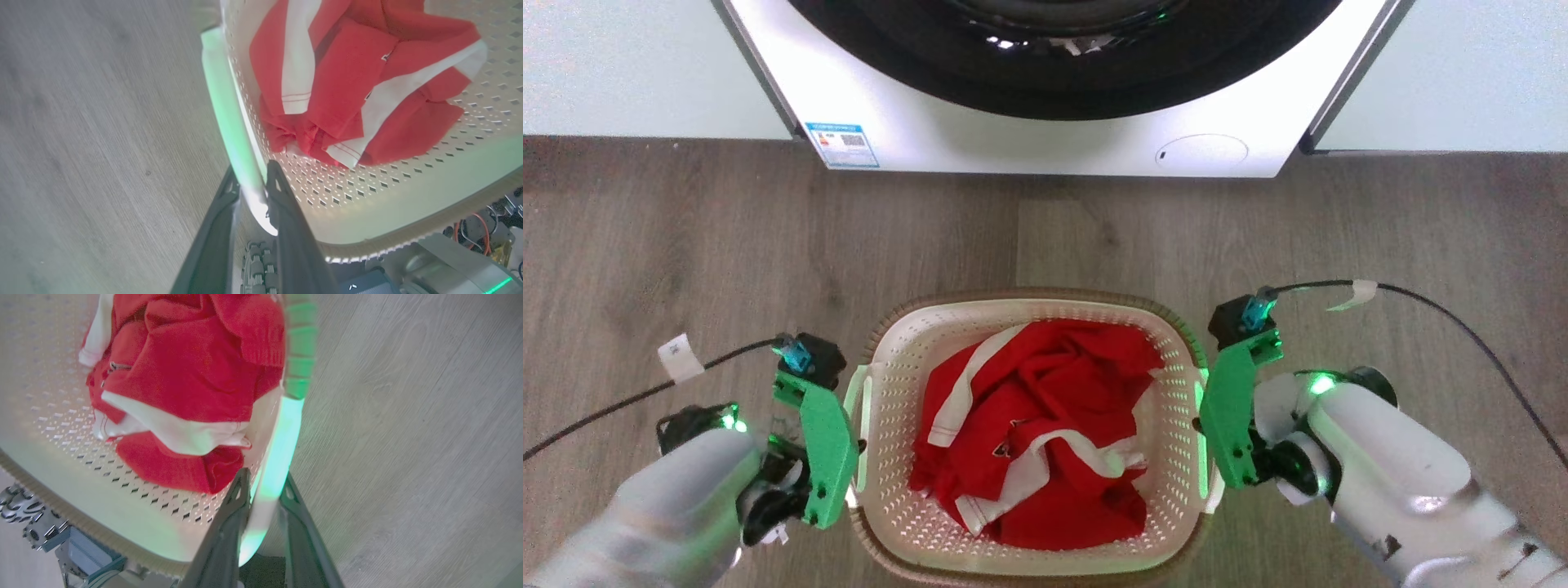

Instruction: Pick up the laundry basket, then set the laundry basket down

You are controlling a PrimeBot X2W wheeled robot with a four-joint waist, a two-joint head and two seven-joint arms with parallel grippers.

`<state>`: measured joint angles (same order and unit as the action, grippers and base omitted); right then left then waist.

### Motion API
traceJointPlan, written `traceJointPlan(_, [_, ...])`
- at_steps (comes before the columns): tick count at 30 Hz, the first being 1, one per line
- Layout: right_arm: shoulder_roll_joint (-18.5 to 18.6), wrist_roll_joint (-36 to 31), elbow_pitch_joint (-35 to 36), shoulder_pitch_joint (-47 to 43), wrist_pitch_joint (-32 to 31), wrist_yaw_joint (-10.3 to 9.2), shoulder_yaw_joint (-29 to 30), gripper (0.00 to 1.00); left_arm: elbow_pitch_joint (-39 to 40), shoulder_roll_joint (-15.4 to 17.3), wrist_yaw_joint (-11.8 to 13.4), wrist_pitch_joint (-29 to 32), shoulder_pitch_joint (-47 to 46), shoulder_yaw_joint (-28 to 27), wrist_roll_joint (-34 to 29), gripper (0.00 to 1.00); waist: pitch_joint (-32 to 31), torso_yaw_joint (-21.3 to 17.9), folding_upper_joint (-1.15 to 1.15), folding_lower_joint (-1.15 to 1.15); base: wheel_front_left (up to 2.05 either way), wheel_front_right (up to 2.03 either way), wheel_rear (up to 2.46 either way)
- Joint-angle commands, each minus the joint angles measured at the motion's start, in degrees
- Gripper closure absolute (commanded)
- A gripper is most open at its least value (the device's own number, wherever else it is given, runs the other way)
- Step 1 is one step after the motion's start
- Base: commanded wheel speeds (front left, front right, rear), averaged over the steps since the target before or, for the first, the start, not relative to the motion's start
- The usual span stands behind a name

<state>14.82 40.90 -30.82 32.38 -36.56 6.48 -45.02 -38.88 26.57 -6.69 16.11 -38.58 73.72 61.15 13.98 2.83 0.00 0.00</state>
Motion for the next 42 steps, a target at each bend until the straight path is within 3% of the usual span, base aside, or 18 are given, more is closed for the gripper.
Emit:
traceJointPlan(1, [-1.73, 0.19, 3.82, -0.36, -0.34, 1.01, -1.62, 1.00, 2.89, 0.87, -0.80, -0.08, -2.18, -0.66, -0.31, 1.00, -0.48, -0.20, 0.00, 0.00, 0.00, 0.00, 0.00])
traceJointPlan(15, [-1.56, -0.51, 6.32, -2.16, -2.53, 1.01, -0.61, 1.00, 5.22, 2.72, -0.80, 1.78, -1.75, -0.59, 1.01, 1.00, -1.72, -0.42, 0.00, 0.00, 0.00, 0.00, 0.00])
traceJointPlan(42, [-1.42, -1.68, 7.70, -3.60, -4.33, 1.01, 0.92, 1.00, 5.06, 2.39, -0.75, 2.75, -1.84, -0.56, 1.43, 1.00, -0.64, -0.24, 0.00, 0.00, 0.00, 0.00, 0.00])
